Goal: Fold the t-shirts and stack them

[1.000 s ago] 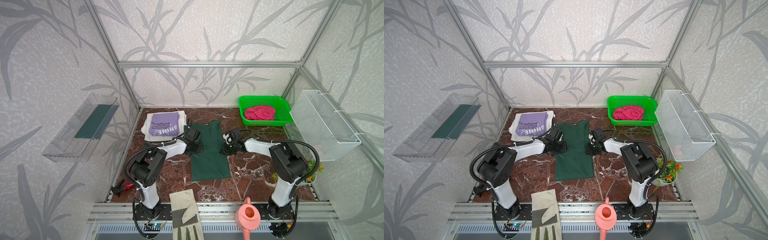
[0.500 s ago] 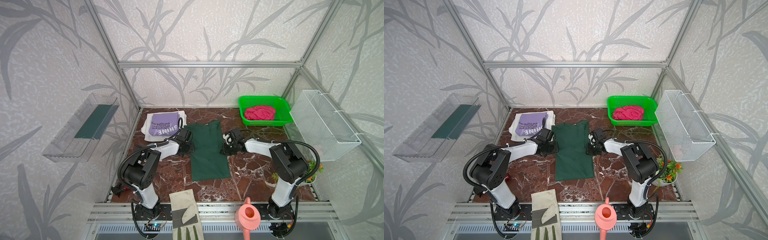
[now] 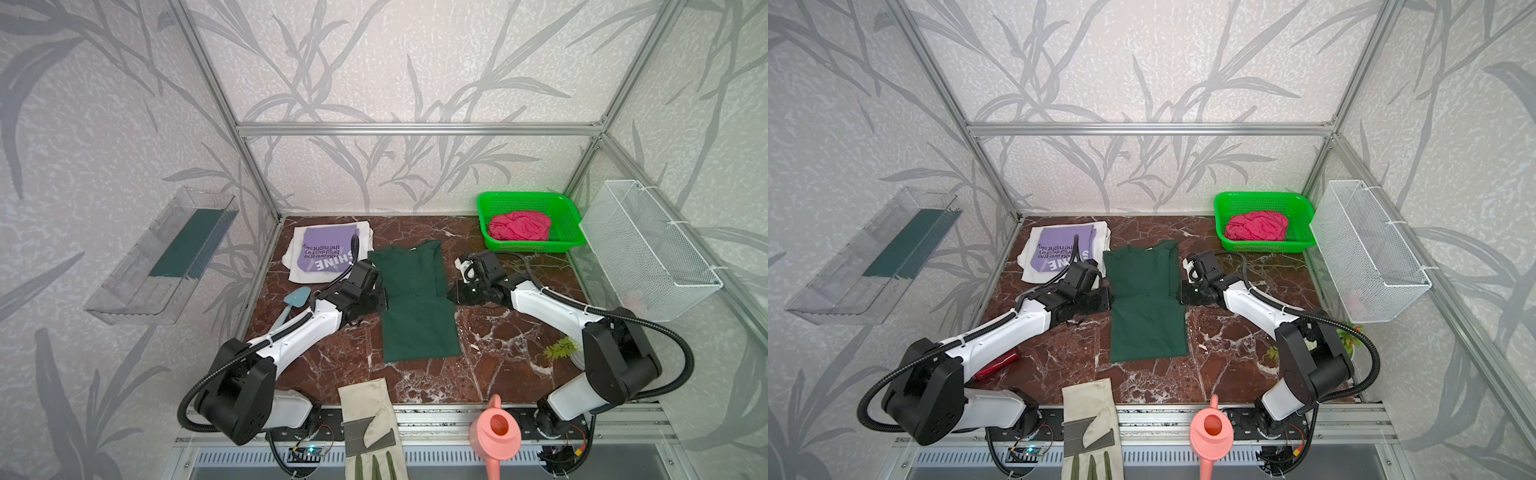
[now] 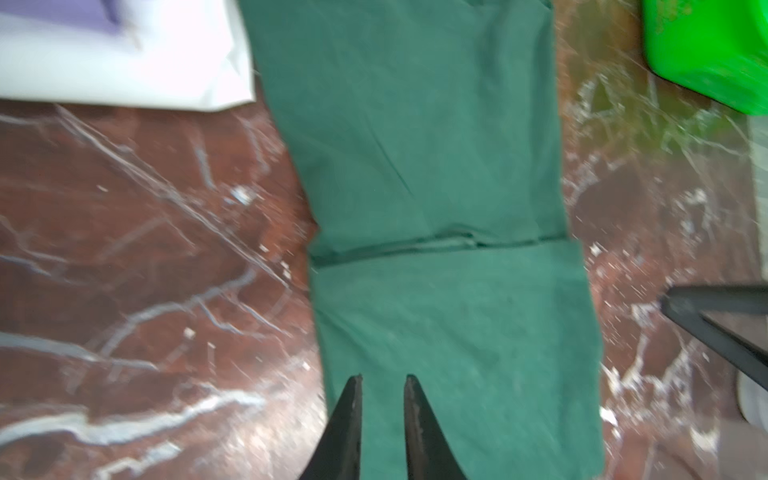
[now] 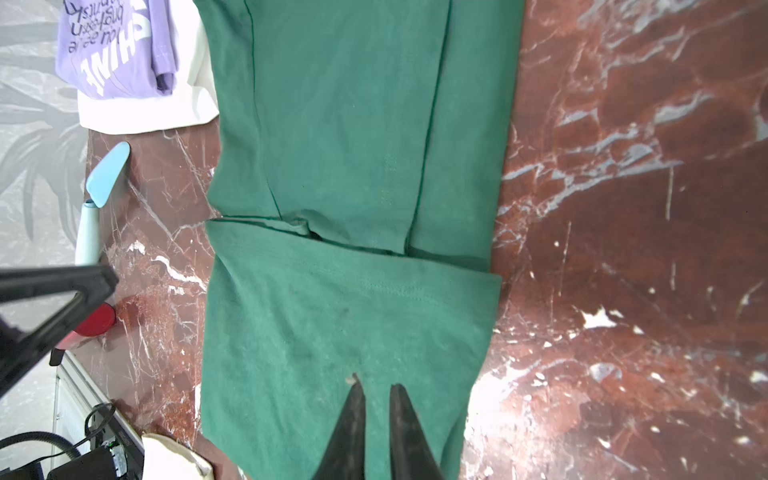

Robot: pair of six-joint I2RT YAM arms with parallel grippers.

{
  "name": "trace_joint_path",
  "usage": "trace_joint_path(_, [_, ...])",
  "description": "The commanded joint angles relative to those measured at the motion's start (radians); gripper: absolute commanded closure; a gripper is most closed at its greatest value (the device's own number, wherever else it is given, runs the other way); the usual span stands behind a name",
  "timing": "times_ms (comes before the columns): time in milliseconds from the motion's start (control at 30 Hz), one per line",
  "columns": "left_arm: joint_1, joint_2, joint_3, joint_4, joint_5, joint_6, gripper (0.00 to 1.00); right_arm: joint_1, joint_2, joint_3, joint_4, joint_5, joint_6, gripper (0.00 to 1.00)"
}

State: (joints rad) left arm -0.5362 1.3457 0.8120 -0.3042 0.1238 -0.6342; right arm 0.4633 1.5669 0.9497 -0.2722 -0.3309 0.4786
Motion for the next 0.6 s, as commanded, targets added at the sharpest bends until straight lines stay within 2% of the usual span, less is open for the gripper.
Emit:
trace_joint_path(0, [-0.046, 0.009, -0.063, -0.038, 0.035, -0.081, 0.79, 0.006, 0.016, -0.066, -0.012, -0.022, 0.027, 0.86])
trace_joint_path(200, [-0.074, 0.055, -0.143, 0.043, 0.022, -0.144, 0.79, 0.005, 0.047, -0.121, 0.023, 0.001, 0.037, 0.87])
trace_joint_path(567, [-0.075, 0.068, -0.209, -0.022, -0.004, -0.164, 0.8, -0.006, 0.052, -0.137, -0.084, 0.125, -0.016, 0.87])
